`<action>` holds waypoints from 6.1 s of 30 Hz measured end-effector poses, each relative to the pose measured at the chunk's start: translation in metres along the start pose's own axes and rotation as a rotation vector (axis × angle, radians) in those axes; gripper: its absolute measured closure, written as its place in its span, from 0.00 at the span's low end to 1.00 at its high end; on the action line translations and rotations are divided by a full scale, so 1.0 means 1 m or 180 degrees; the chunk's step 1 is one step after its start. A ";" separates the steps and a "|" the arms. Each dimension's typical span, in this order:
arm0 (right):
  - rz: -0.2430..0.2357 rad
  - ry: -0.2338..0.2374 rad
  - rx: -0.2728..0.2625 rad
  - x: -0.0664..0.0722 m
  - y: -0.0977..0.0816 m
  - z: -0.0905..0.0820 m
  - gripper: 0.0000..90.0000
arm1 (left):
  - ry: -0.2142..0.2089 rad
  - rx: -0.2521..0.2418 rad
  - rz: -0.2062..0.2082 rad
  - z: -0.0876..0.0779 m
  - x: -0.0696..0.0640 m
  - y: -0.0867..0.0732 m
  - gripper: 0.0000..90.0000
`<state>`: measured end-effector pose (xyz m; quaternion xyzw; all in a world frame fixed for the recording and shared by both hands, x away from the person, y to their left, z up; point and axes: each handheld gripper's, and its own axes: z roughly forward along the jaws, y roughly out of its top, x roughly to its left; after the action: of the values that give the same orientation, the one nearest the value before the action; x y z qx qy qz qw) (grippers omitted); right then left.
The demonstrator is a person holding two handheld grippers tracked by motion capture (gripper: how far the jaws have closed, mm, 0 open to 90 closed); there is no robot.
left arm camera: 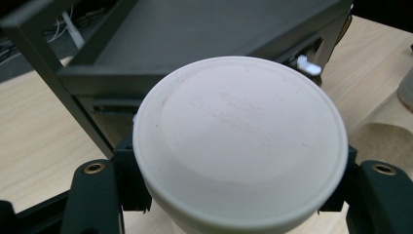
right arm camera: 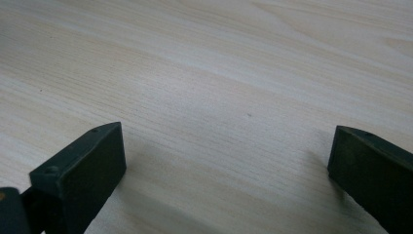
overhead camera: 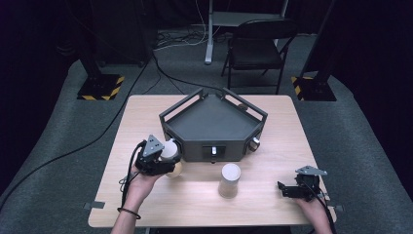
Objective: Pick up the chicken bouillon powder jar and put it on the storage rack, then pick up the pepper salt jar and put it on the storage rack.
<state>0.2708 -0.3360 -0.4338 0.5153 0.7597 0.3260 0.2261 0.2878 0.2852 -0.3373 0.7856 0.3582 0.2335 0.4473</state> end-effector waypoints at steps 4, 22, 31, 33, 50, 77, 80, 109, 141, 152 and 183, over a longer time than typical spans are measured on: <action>-0.0001 0.0003 0.0000 0.000 0.000 0.000 0.00 | 0.0024 -0.0030 0.0011 -0.007 0.004 0.014 0.38; -0.0002 0.0007 0.0001 0.000 -0.001 -0.001 0.00 | 0.0014 -0.0182 0.0080 -0.018 0.015 0.080 0.38; -0.0010 0.0012 0.0000 0.000 0.000 0.000 0.00 | 0.0099 -0.0190 0.0142 0.000 0.014 0.110 0.38; -0.0012 0.0011 0.0000 0.000 0.000 0.000 0.00 | 0.0126 -0.0191 0.0118 0.007 0.013 0.113 0.38; -0.0015 0.0022 -0.0004 -0.001 0.000 0.000 0.00 | 0.0219 -0.0040 -0.0052 0.063 0.014 0.132 0.38; -0.0022 0.0028 -0.0004 -0.001 0.000 0.000 0.00 | 0.0167 0.0030 -0.0229 0.059 0.018 0.130 0.19; -0.0018 0.0026 -0.0003 -0.001 0.000 0.000 0.00 | 0.0175 0.0025 -0.0192 0.051 0.018 0.128 0.16; -0.0021 0.0022 -0.0003 -0.001 0.000 0.000 0.00 | 0.0296 -0.0136 -0.0224 -0.023 0.018 -0.022 0.11; -0.0015 0.0020 -0.0002 -0.001 0.000 0.000 0.00 | 0.0486 0.0469 -0.0450 -0.004 0.021 -0.106 0.12; -0.0020 0.0020 -0.0002 -0.001 0.000 0.000 0.00 | 0.0445 0.0648 -0.0524 0.008 0.028 -0.110 0.12; -0.0031 0.0030 -0.0002 -0.001 -0.001 0.000 0.00 | 0.0474 0.0764 -0.0555 0.015 0.027 -0.111 0.04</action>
<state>0.2705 -0.3370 -0.4339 0.5100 0.7631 0.3275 0.2243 0.2759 0.3359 -0.4400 0.7798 0.4826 0.2069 0.3410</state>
